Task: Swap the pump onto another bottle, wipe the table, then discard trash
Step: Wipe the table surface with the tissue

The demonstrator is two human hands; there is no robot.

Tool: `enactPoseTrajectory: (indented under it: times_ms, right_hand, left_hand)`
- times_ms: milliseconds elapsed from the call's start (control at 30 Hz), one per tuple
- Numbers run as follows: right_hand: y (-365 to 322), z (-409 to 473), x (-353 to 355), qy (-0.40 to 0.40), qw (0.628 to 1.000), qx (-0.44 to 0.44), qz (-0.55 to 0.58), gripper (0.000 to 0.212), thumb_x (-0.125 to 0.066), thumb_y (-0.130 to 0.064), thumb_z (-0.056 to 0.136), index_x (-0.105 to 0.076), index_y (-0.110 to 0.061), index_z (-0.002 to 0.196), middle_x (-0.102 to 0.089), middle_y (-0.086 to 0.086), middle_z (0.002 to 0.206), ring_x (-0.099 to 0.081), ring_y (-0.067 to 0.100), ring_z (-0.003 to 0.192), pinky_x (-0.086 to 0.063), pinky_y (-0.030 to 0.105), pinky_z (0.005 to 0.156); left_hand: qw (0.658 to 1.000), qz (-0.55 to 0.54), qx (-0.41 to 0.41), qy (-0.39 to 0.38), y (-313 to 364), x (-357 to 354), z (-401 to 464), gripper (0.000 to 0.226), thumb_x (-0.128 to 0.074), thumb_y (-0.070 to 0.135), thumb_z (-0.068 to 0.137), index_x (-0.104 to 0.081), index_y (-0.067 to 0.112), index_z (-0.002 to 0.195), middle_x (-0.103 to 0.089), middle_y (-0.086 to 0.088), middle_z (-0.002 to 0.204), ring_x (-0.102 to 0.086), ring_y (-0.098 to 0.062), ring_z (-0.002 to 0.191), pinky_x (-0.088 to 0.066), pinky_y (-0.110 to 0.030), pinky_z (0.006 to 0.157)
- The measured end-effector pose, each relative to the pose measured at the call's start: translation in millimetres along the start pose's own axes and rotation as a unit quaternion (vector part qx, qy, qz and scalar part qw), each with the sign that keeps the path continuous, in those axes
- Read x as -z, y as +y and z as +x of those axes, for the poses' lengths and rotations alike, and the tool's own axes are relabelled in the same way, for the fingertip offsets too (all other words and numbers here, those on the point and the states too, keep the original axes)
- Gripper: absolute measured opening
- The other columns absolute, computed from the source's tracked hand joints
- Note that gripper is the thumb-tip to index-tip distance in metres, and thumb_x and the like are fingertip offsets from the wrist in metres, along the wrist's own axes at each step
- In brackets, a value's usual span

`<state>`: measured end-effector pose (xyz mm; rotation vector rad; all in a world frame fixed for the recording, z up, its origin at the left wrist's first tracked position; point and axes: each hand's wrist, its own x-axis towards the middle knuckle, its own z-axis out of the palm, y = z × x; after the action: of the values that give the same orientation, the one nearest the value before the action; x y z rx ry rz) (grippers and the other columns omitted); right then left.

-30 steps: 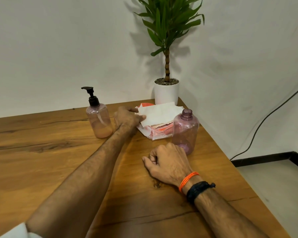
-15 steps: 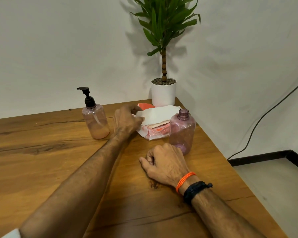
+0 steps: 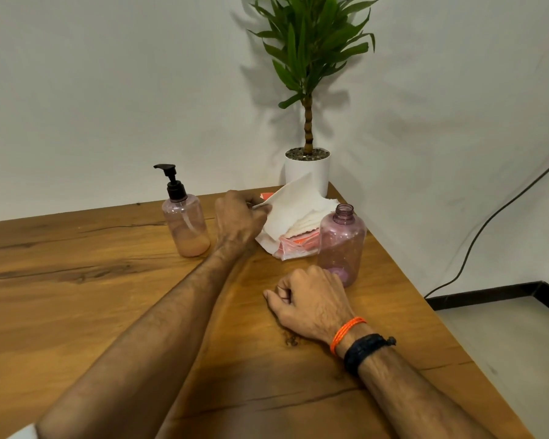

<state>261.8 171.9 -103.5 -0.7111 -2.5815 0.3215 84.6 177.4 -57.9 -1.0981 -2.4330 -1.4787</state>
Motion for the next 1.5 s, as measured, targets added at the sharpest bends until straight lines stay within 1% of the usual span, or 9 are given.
enactPoseTrajectory:
  times_ms: [233,433,533,633,767,867,1100,1267,1500]
  right_hand:
    - [-4,-2,3,0.006,1.000,-0.008,0.001,0.047,-0.052,-0.054,0.083,-0.052,-0.017,0.055,-0.059,-0.005,0.054,-0.061,0.018,0.062,-0.052,0.035,0.069]
    - [-8,-4,5,-0.001,0.999,-0.035,0.014,0.048,-0.056,-0.059,0.084,-0.061,-0.018,0.060,-0.060,-0.008,0.054,-0.061,0.011,0.061,-0.052,0.031,0.067]
    - [-19,-4,6,0.016,0.985,-0.089,0.146,0.048,-0.057,-0.061,0.086,-0.068,-0.019,0.066,-0.067,-0.007,0.058,-0.061,0.002,0.057,-0.052,0.030,0.064]
    - [-45,4,10,0.035,0.916,-0.151,0.371,0.050,-0.053,-0.058,0.089,-0.074,-0.014,0.078,-0.075,-0.005,0.068,-0.058,-0.003,0.051,-0.045,0.021,0.059]
    - [-86,19,12,0.029,0.793,-0.239,0.560,0.037,-0.070,-0.053,0.080,-0.072,-0.016,0.084,-0.076,0.001,0.080,-0.065,0.011,0.063,-0.045,0.022,0.047]
    - [-105,25,5,0.015,0.762,-0.273,0.587,0.018,-0.078,-0.032,0.079,-0.068,-0.018,0.078,-0.073,0.003,0.085,-0.066,0.017,0.076,-0.053,0.028,0.060]
    - [-119,33,-5,-0.030,0.775,-0.261,0.575,0.026,-0.079,-0.018,0.078,-0.066,-0.010,0.100,-0.072,0.003,0.099,-0.069,0.020,0.089,-0.059,0.030,0.074]
    - [-127,29,-6,-0.102,0.786,-0.237,0.562,0.028,-0.080,-0.020,0.076,-0.069,-0.014,0.101,-0.075,0.004,0.097,-0.072,0.020,0.085,-0.056,0.025,0.058]
    - [-136,31,-11,-0.169,0.764,-0.252,0.569,0.039,-0.080,-0.019,0.076,-0.066,-0.011,0.112,-0.073,0.011,0.109,-0.071,0.029,0.097,-0.059,0.039,0.072]
  left_hand:
    - [0.959,-0.214,0.185,0.003,4,38,-25,0.015,-0.082,0.011,0.073,-0.068,0.005,0.075,-0.071,-0.010,0.072,-0.064,-0.009,0.039,-0.050,-0.017,0.040]
    - [0.879,-0.374,0.295,0.022,-11,74,-64,0.018,-0.085,0.009,0.069,-0.067,0.007,0.073,-0.074,-0.007,0.069,-0.072,-0.017,0.056,-0.052,-0.018,0.045]
    - [0.842,-0.420,0.335,0.032,-21,91,-84,0.020,-0.085,0.007,0.067,-0.068,0.004,0.076,-0.075,-0.011,0.078,-0.073,-0.018,0.059,-0.051,-0.016,0.044]
    - [0.827,-0.433,0.357,0.039,-28,104,-100,0.021,-0.086,0.009,0.067,-0.069,0.004,0.079,-0.075,-0.013,0.080,-0.072,-0.018,0.057,-0.051,-0.016,0.043]
    - [0.825,-0.424,0.370,0.044,-33,119,-118,0.020,-0.084,0.011,0.070,-0.069,0.004,0.081,-0.075,-0.015,0.084,-0.073,-0.021,0.061,-0.053,-0.019,0.043]
    - [0.820,-0.428,0.378,0.039,-36,132,-127,0.021,-0.083,0.010,0.071,-0.066,0.004,0.083,-0.075,-0.016,0.086,-0.074,-0.023,0.066,-0.055,-0.022,0.045]
    - [0.864,-0.384,0.327,-0.007,-51,171,-128,0.030,-0.080,0.022,0.076,-0.067,0.007,0.099,-0.076,-0.010,0.091,-0.075,-0.022,0.084,-0.063,-0.034,0.063]
    - [0.888,-0.345,0.305,-0.009,-58,192,-116,0.029,-0.079,0.014,0.077,-0.066,0.006,0.101,-0.074,-0.009,0.100,-0.074,-0.019,0.084,-0.060,-0.027,0.061]
    - [0.911,-0.295,0.285,-0.039,-66,202,-118,0.032,-0.080,0.010,0.075,-0.064,0.006,0.103,-0.072,-0.008,0.100,-0.072,-0.018,0.084,-0.056,-0.021,0.051]
